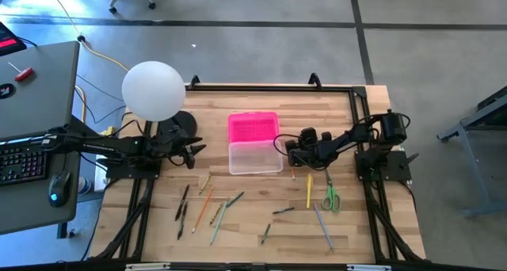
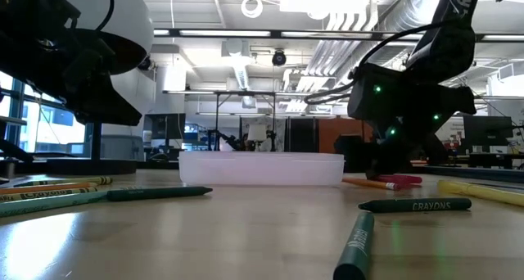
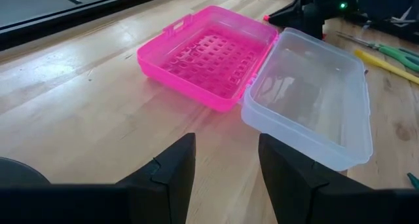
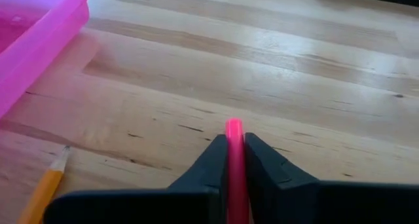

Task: Pick & place school supplies into a supply box
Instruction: Put the pink pen into the pink supply box

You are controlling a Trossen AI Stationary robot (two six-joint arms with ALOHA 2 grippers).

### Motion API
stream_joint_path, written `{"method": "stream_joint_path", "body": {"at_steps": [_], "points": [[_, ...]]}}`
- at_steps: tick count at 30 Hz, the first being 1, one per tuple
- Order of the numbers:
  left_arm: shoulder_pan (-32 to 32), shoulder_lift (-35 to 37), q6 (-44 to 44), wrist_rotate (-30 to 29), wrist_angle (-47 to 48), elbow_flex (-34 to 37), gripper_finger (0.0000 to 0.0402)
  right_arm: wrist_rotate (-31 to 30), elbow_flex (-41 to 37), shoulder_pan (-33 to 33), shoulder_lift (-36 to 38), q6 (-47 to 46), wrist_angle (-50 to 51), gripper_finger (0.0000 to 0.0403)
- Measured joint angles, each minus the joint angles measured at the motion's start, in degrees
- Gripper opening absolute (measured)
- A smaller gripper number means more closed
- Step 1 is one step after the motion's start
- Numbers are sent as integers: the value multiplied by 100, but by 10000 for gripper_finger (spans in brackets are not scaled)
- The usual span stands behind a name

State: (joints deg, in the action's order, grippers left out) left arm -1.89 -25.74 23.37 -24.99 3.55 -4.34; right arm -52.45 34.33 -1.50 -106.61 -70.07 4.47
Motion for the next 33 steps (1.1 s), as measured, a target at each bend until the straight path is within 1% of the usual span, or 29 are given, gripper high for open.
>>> {"method": "stream_joint_path", "body": {"at_steps": [3, 8, 12, 17, 19, 21, 23, 24, 27, 30, 32, 33], "points": [[0, 0, 85, 3, 0, 0, 198, -58, -9, 34, -7, 168, -151, 27], [0, -1, 97, 7, 0, 0, 198, -224, -11, 202, 223, 226, -46, 9], [0, 0, 97, 15, 0, 0, 198, -152, -21, 259, 714, 451, -97, 13], [0, -2, 97, 17, 2, 0, 198, -252, -11, 292, 1409, 1113, -201, 20], [1, 0, 100, 17, 2, 0, 198, -352, -10, 340, 1648, 1340, -407, 15], [0, 0, 103, 17, 2, 0, 198, -398, -9, 360, 1845, 1813, -794, 10], [0, -2, 105, 17, 2, 0, 198, -129, -9, 380, 1953, 2696, -1503, 10], [0, 0, 105, 17, 2, 0, 198, 105, -9, 377, 1976, 3207, -1912, 11], [1, 0, 105, 13, 0, 0, 198, 1101, -4, 371, 1927, 4521, -3476, 23], [1, -1, 105, -4, 0, 0, 198, 1925, 8, 376, 1710, 5319, -4681, 30], [0, 0, 103, -4, -2, 0, 198, 2257, 94, 376, 1515, 5640, -4983, 29], [0, -2, 103, -7, -2, 0, 198, 2388, 169, 374, 1408, 5733, -4975, 28]]}}
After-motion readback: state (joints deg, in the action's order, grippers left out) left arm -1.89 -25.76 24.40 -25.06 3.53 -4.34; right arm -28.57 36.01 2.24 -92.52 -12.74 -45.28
